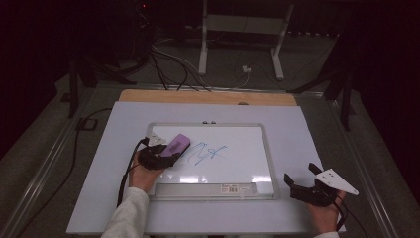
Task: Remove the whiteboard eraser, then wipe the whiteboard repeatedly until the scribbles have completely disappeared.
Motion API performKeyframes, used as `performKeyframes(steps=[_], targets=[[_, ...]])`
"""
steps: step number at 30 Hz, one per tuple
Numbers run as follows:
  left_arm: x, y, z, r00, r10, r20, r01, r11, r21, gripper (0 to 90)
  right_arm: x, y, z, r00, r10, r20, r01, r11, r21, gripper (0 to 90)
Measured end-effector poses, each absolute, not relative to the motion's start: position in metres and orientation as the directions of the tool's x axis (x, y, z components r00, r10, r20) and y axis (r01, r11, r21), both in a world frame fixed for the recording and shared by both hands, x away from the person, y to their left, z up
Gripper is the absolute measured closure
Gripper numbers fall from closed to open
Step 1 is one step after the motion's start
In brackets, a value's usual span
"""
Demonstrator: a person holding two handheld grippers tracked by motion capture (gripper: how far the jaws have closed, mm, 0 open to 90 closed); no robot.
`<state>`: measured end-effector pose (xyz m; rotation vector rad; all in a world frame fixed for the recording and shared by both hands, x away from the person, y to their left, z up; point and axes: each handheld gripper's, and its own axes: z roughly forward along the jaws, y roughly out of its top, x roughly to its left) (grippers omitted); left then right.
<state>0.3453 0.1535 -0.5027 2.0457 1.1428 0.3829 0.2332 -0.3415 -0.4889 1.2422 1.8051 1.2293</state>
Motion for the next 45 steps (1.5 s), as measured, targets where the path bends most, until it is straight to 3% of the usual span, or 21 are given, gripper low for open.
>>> performKeyframes(steps=[10,12,20,26,32,45], targets=[[0.346,0.156,-0.509,0.542,0.829,-0.134,0.625,-0.292,0.723,40.9,0.233,-0.342,-0.489,-0.365,0.931,0.014,0.354,0.125,0.927,1.3],[0.347,0.157,-0.508,0.533,0.833,-0.149,0.628,-0.271,0.729,34.6,0.234,-0.342,-0.489,-0.366,0.930,0.012,0.354,0.128,0.927,1.3],[0.351,0.155,-0.505,0.507,0.848,-0.158,0.631,-0.240,0.738,26.8,0.233,-0.341,-0.489,-0.367,0.930,0.010,0.355,0.130,0.926,1.3],[0.355,0.150,-0.508,0.507,0.849,-0.148,0.638,-0.254,0.727,28.2,0.234,-0.342,-0.489,-0.366,0.931,0.010,0.356,0.130,0.925,1.3],[0.357,0.143,-0.510,0.522,0.843,-0.128,0.645,-0.292,0.706,40.3,0.233,-0.341,-0.489,-0.369,0.929,0.009,0.355,0.131,0.926,1.3],[0.357,0.143,-0.508,0.518,0.849,-0.105,0.647,-0.308,0.698,41.3,0.233,-0.342,-0.489,-0.370,0.929,0.010,0.356,0.132,0.925,1.3]])
